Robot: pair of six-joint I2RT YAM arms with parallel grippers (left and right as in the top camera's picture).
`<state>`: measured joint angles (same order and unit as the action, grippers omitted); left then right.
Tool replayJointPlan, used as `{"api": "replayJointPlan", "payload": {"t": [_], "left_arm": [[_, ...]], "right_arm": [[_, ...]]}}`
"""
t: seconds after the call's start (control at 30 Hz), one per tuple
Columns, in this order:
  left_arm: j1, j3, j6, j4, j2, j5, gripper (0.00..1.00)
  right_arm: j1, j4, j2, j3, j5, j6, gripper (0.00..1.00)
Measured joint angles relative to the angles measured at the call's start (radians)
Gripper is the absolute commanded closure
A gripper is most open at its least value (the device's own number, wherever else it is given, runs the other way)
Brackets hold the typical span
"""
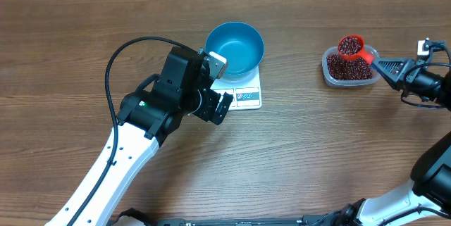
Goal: Scoop item into bowl and weigh 150g on scale
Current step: 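Lift the filled red scoop out of the bean tub with the right gripper, then carry the scoop leftward over the teal bowl with the right gripper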
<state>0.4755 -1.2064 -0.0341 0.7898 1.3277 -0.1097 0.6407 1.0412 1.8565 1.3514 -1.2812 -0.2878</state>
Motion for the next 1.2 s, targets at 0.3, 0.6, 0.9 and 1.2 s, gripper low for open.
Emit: {"api": "replayJointPlan", "payload": {"t": [0.3,0.6,0.9,1.2], "left_arm": [[0.000,0.000,0.000,0.000,0.000,0.000,0.00],[0.000,0.000,0.000,0.000,0.000,0.000,0.00],[0.000,0.000,0.000,0.000,0.000,0.000,0.00],[0.000,0.000,0.000,0.000,0.000,0.000,0.00]], "right_arm": [[-0.144,-0.028,0.000,0.000,-0.052,0.011,0.96],[-0.351,-0.288,0.000,-0.005,-0.076,0.213,0.96],[-0.598,-0.679,0.002,-0.011,0.012,0.569,0.96],[-0.727,-0.682,0.002,-0.011,0.233,0.654,0.96]]}}
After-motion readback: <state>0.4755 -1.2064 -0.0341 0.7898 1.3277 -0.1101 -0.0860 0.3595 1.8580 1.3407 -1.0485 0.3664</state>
